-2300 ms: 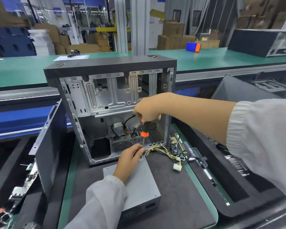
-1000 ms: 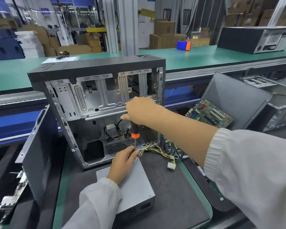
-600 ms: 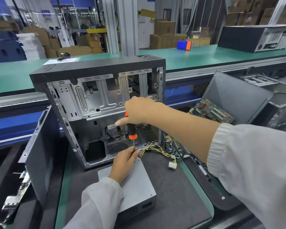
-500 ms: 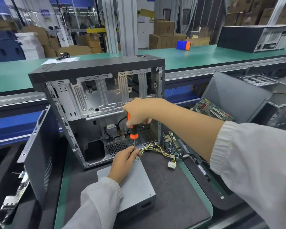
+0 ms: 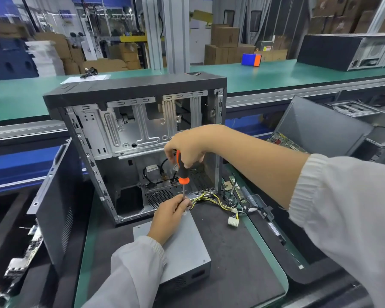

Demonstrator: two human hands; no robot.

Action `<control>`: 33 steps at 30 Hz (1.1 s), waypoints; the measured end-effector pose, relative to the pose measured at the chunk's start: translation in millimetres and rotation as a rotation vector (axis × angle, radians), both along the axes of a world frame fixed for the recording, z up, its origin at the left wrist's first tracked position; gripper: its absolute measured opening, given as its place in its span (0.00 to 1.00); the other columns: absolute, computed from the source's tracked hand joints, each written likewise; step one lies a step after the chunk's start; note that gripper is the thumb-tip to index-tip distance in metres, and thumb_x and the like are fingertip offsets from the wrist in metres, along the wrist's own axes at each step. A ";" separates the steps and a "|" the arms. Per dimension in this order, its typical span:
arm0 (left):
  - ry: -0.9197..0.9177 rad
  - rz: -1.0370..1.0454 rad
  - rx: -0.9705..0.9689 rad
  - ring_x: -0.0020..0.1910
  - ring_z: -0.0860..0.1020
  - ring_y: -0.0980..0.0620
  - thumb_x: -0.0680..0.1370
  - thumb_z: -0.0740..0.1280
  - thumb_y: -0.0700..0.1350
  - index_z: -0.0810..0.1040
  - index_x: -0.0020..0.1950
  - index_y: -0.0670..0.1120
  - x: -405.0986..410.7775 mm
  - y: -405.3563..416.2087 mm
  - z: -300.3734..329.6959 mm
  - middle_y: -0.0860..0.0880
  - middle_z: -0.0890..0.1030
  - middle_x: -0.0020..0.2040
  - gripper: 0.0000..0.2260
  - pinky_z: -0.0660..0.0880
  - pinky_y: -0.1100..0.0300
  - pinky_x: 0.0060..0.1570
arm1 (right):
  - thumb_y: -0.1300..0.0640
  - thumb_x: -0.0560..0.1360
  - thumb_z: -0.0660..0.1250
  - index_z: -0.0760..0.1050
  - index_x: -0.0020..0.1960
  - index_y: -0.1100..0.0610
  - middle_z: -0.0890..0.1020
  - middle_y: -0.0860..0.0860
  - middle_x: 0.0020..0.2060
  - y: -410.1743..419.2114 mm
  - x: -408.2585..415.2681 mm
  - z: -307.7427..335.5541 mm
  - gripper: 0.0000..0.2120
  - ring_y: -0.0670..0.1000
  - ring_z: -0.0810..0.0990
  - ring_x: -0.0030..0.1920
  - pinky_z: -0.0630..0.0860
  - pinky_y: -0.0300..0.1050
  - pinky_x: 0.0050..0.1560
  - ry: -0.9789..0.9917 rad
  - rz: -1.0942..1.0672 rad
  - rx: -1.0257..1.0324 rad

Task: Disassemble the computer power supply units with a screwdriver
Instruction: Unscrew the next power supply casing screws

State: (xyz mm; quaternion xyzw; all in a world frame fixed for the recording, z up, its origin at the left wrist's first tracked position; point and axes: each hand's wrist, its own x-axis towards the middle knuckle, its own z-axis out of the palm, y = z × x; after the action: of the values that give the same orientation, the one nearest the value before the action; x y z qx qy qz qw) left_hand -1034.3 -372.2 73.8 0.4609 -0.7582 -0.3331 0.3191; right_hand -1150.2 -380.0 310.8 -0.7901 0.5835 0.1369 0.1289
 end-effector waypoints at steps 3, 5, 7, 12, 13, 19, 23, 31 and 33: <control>0.007 0.010 0.006 0.39 0.77 0.55 0.82 0.62 0.48 0.78 0.41 0.55 0.0 -0.6 -0.2 0.59 0.80 0.37 0.11 0.74 0.50 0.46 | 0.48 0.74 0.71 0.67 0.66 0.55 0.74 0.58 0.59 1.1 -1.2 4.4 0.25 0.56 0.82 0.46 0.83 0.48 0.41 -0.118 -0.068 0.086; 0.009 0.016 0.017 0.38 0.77 0.53 0.82 0.62 0.49 0.78 0.41 0.55 -0.4 -0.6 -0.2 0.60 0.79 0.36 0.11 0.74 0.50 0.46 | 0.35 0.73 0.65 0.69 0.61 0.60 0.79 0.59 0.50 5.4 1.5 3.3 0.31 0.54 0.83 0.35 0.82 0.47 0.36 0.002 -0.084 -0.043; 0.009 0.014 0.014 0.38 0.77 0.50 0.82 0.62 0.49 0.78 0.41 0.54 -0.5 0.0 0.2 0.55 0.80 0.36 0.11 0.74 0.49 0.45 | 0.33 0.75 0.59 0.69 0.45 0.61 0.78 0.55 0.33 5.9 3.9 -0.7 0.28 0.50 0.77 0.26 0.75 0.43 0.28 0.123 -0.046 -0.227; -0.011 0.012 -0.014 0.34 0.74 0.54 0.82 0.62 0.50 0.77 0.40 0.55 0.2 -1.3 -2.4 0.52 0.78 0.33 0.11 0.72 0.52 0.41 | 0.62 0.77 0.65 0.71 0.60 0.61 0.77 0.60 0.54 -4.2 3.9 2.8 0.12 0.58 0.82 0.44 0.81 0.46 0.39 -0.024 -0.055 0.076; -0.016 0.013 -0.015 0.33 0.73 0.56 0.82 0.62 0.50 0.77 0.39 0.56 0.2 -1.4 -2.9 0.55 0.77 0.31 0.11 0.70 0.54 0.40 | 0.64 0.76 0.67 0.70 0.61 0.58 0.74 0.59 0.54 -5.0 2.5 5.4 0.15 0.59 0.81 0.48 0.82 0.46 0.40 -0.098 -0.068 0.147; -0.007 0.022 0.044 0.36 0.77 0.50 0.82 0.62 0.52 0.79 0.40 0.55 -0.3 -1.3 -1.7 0.50 0.80 0.35 0.12 0.74 0.51 0.43 | 0.35 0.75 0.62 0.70 0.44 0.63 0.80 0.57 0.32 0.1 9.2 -5.2 0.28 0.53 0.82 0.25 0.82 0.45 0.34 0.020 -0.126 -0.074; 0.042 -0.019 0.060 0.42 0.79 0.44 0.81 0.63 0.49 0.80 0.46 0.51 -1.2 0.5 3.8 0.45 0.82 0.40 0.08 0.75 0.49 0.48 | 0.58 0.78 0.65 0.74 0.53 0.63 0.81 0.60 0.44 -7.6 8.3 -4.9 0.09 0.54 0.82 0.34 0.79 0.41 0.30 0.033 -0.033 0.020; -0.231 -0.093 -0.040 0.29 0.69 0.62 0.74 0.74 0.48 0.83 0.48 0.51 26.9 -9.8 15.0 0.58 0.71 0.26 0.05 0.61 0.66 0.34 | 0.40 0.73 0.69 0.73 0.55 0.62 0.81 0.58 0.45 -1.0 3.4 -1.6 0.26 0.55 0.85 0.38 0.83 0.48 0.40 0.063 -0.037 0.045; -0.229 -0.056 -0.046 0.30 0.72 0.67 0.74 0.73 0.48 0.85 0.48 0.51 22.7 -7.7 14.0 0.64 0.75 0.36 0.04 0.64 0.65 0.36 | 0.35 0.73 0.63 0.69 0.41 0.62 0.79 0.57 0.35 1.4 5.5 -4.1 0.28 0.55 0.83 0.30 0.83 0.51 0.41 0.073 -0.064 -0.043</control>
State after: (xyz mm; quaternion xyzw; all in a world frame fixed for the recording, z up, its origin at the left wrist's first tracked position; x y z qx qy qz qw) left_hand -1011.5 -379.9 87.8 0.4670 -0.8097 -0.2697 0.2315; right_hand -1144.7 -378.6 306.7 -0.7680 0.6156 0.1490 0.0947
